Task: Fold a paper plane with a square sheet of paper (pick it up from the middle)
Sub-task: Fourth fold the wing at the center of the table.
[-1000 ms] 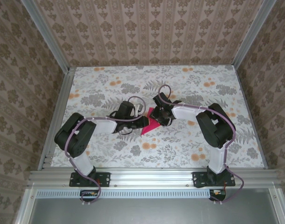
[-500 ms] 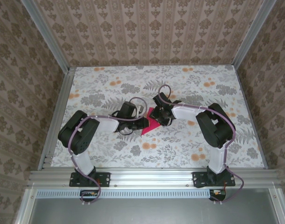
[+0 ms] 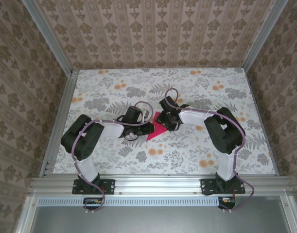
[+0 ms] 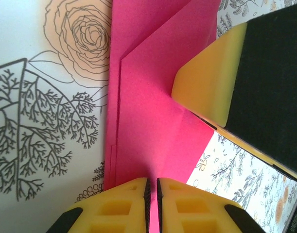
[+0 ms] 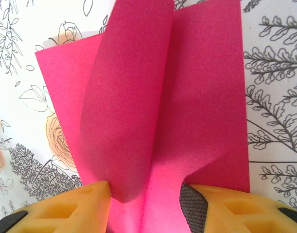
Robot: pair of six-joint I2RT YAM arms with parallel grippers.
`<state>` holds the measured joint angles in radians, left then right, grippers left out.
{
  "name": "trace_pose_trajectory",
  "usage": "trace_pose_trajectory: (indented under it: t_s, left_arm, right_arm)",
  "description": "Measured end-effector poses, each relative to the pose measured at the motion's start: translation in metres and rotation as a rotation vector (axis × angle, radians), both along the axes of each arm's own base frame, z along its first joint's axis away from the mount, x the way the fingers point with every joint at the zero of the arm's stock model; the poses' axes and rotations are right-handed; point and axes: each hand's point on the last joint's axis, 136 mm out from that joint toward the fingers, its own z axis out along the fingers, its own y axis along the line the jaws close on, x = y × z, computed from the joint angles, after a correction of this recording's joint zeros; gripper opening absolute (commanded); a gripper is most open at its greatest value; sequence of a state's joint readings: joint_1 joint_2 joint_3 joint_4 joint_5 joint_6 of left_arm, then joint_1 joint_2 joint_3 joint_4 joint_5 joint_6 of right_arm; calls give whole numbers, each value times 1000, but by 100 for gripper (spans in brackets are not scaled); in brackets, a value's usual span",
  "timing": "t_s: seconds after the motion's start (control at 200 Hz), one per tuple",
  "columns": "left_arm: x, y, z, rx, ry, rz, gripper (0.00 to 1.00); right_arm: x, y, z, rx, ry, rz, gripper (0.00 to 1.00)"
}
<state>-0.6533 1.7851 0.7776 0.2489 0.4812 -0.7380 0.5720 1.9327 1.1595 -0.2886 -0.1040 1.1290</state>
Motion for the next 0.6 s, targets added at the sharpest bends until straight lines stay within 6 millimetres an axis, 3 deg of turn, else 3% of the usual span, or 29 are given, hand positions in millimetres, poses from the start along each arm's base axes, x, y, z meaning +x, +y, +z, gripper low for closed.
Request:
trace_pose_trajectory:
  t_s: [0.315, 0.6]
  left_arm:
    - [1, 3, -2, 16, 2, 10, 15]
    - [1, 3, -3, 18, 1, 12, 15]
  right_arm:
    - [1, 1, 0, 2, -2, 2, 55]
    - [0, 0, -1, -3, 3, 3, 50]
